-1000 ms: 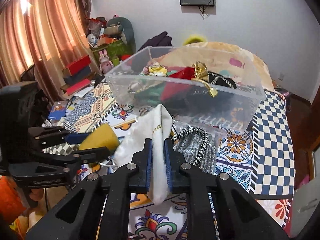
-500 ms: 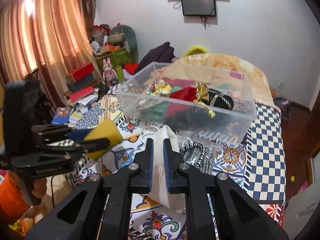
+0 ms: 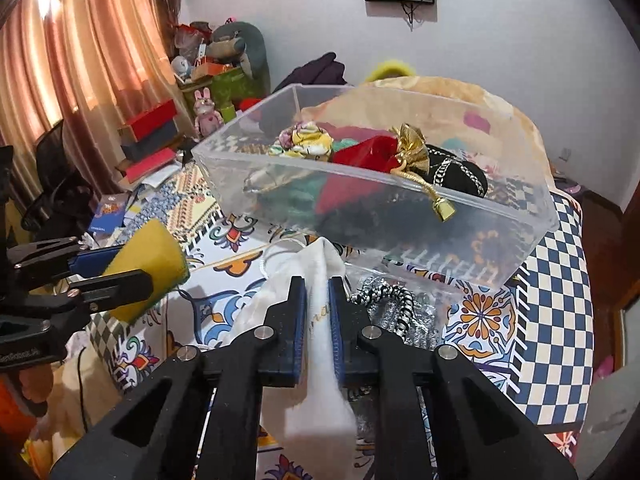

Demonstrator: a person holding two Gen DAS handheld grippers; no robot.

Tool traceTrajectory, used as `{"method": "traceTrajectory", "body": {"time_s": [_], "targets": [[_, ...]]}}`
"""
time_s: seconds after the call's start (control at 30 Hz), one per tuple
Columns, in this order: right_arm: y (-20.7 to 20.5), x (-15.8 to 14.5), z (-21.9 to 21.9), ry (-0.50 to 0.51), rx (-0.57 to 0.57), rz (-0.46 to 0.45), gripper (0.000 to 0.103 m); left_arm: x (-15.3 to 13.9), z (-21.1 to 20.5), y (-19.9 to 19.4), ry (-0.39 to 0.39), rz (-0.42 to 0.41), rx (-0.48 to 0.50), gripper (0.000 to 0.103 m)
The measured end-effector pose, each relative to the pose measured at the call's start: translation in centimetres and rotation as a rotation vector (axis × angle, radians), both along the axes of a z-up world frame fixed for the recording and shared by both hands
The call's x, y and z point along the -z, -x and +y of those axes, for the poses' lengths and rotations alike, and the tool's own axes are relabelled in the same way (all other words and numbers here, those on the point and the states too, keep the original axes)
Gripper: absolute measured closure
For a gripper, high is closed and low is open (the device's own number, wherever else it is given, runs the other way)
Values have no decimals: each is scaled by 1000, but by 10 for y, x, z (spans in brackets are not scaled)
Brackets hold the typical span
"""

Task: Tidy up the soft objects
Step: 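Grasp the yellow sponge with the left tool while the right grasps the white pouch, then place the sponge and white pouch into the clear box, open both tools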

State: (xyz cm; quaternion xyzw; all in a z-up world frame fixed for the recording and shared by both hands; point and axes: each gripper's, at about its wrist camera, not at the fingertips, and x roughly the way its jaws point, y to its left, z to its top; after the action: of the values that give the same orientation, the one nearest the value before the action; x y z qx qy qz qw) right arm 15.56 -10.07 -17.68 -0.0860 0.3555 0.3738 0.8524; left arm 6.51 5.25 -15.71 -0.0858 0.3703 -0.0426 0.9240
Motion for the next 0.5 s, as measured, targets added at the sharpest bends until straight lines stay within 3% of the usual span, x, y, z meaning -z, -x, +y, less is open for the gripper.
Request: {"method": "traceTrajectory", "body": {"time_s": [0.27, 0.5], "targets": [[17, -32, -13, -79, -7, -73, 97, -7, 2, -7, 7, -16, -11, 70], [23, -75, -28, -196, 10, -155, 97, -33, 4, -15, -3, -84, -15, 70]]}}
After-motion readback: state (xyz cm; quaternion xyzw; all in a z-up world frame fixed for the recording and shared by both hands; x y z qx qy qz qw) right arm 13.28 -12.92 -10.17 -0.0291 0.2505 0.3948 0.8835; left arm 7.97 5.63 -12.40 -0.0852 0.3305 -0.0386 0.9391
